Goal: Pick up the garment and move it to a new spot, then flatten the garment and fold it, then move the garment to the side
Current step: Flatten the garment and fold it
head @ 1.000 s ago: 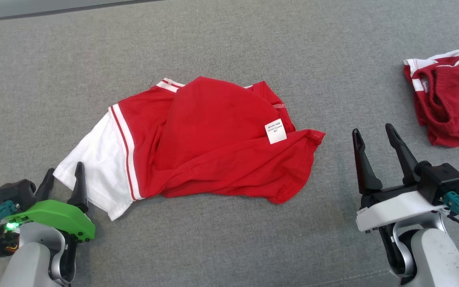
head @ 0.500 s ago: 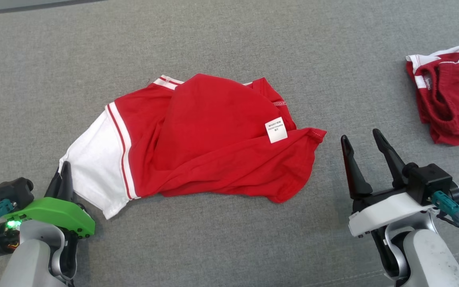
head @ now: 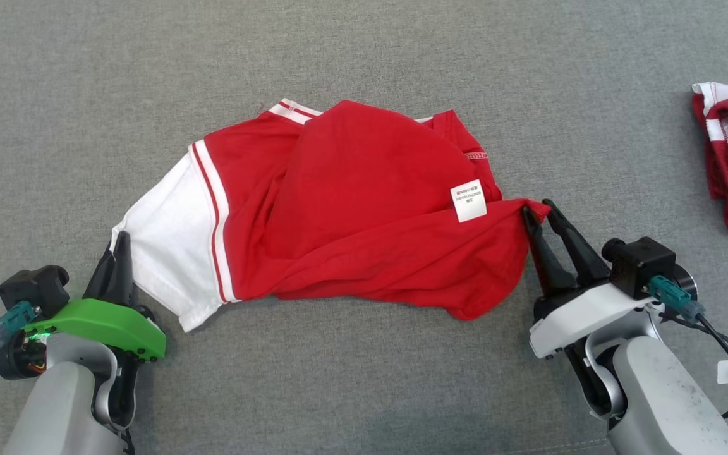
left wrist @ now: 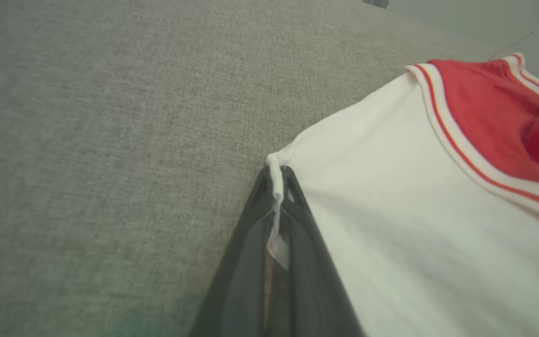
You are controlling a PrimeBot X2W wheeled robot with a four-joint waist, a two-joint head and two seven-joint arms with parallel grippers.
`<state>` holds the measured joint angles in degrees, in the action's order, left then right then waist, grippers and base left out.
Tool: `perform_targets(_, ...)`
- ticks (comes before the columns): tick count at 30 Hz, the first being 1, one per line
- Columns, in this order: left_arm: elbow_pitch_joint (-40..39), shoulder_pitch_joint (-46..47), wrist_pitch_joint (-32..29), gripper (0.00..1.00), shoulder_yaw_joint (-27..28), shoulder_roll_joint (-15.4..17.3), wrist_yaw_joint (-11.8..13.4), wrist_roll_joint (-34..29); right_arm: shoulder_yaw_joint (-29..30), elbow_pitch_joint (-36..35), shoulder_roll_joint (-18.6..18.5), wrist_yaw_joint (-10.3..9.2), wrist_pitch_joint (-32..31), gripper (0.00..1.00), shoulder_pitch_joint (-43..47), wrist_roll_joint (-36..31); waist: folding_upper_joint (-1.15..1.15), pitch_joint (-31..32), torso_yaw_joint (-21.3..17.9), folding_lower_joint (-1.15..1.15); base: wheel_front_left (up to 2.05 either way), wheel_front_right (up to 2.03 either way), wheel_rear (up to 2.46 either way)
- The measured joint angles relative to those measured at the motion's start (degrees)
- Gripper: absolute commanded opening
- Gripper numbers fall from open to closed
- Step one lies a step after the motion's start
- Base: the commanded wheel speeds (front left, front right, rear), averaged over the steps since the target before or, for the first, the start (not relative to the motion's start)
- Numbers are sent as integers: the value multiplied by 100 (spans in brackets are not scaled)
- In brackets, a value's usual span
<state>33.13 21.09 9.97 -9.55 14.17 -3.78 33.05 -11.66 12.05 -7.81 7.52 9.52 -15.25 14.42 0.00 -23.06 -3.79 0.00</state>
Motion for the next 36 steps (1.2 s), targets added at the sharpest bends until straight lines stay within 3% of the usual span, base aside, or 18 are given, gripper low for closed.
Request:
perform_targets(6,-352,29,216,0,-49,4,41,-153,134,-79,-131,0,280,0,-168,46,0,-17,80,1,0,0,0)
perform_targets(13,-1892,354,314,0,21,181,202,-357,523,-870,-475,0,375,0,-559,-241,0,125,97,1,0,0,0)
perform_targets(20,-3510,1180,-122,0,30,522,388,-644,672,-1683,-1003,2,93,0,-1300,-365,0,385,105,0,0,0,0)
perform_targets(26,-4411,2427,-519,0,18,743,448,-928,1047,-2215,-1319,1,-188,0,-2101,-370,0,683,100,0,0,0,0)
perform_targets(36,-4363,3511,-888,0,-223,806,345,-1099,1073,-2278,-1540,1,-643,0,-2558,-119,0,1077,59,0,0,0,0)
